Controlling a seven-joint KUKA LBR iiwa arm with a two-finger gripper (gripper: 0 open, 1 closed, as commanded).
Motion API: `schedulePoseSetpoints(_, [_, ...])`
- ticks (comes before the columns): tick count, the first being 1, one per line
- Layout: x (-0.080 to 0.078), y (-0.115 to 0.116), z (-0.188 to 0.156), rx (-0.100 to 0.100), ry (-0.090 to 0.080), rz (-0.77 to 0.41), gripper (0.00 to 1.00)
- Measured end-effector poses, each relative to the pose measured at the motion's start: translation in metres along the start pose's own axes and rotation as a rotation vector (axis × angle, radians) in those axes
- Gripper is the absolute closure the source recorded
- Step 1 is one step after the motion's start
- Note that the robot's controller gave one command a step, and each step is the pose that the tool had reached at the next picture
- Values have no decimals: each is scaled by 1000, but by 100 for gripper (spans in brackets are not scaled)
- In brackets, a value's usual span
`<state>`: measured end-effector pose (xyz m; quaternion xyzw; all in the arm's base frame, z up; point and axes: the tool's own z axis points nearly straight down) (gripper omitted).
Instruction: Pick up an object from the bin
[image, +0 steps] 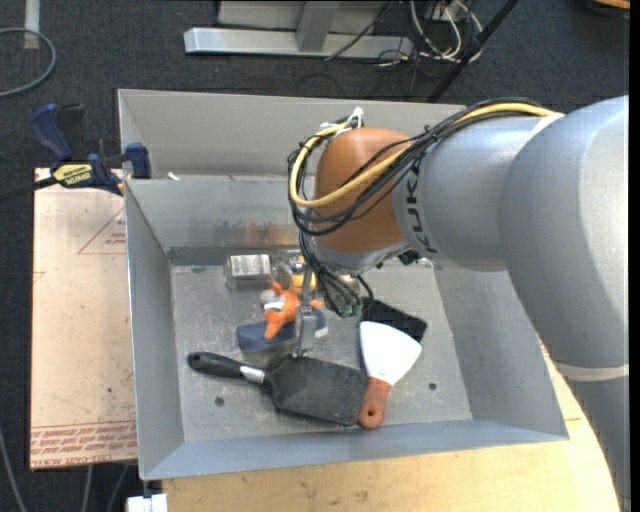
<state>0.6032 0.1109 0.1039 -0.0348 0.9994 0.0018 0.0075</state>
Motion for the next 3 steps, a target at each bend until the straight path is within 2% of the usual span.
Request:
schedulePoseSetpoints(1, [-5,1,24,-2,-5,-106,100])
schedulePoseSetpoints(2, [-5,1,24,-2,-5,-105,100])
schedulePoseSetpoints(3, [-5,-1,-114,-2,-11,-131,100])
